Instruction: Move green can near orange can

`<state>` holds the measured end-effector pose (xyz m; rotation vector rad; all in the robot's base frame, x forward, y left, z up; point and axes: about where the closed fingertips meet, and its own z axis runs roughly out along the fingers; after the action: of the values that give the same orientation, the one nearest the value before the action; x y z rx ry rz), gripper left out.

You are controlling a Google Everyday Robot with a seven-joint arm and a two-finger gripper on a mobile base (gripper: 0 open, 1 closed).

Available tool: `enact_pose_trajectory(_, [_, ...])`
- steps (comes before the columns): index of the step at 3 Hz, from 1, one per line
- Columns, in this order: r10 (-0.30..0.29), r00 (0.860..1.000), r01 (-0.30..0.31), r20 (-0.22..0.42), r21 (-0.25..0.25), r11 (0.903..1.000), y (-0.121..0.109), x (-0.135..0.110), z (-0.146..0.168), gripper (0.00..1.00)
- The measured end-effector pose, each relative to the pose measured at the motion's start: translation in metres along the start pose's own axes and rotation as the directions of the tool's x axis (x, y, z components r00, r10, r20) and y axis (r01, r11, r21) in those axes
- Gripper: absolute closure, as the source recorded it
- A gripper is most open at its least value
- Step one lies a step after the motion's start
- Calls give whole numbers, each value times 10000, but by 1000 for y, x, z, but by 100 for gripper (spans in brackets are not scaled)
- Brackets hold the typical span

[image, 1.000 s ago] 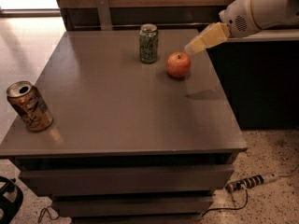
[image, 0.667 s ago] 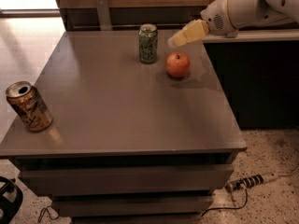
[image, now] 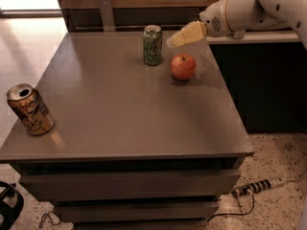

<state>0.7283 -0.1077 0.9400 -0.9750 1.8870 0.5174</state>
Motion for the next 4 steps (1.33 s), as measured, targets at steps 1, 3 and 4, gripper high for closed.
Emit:
enact_pose_trajectory(1, [181,9964,-167,830,-183,9997,-14,0,28,0])
enact_pose_trajectory(3, [184,9801,-97,1978,-444,9990,-14,-8,66,0])
enact_pose_trajectory(4, [60,9762,74,2167,-606,9981,-3,-13,84,0])
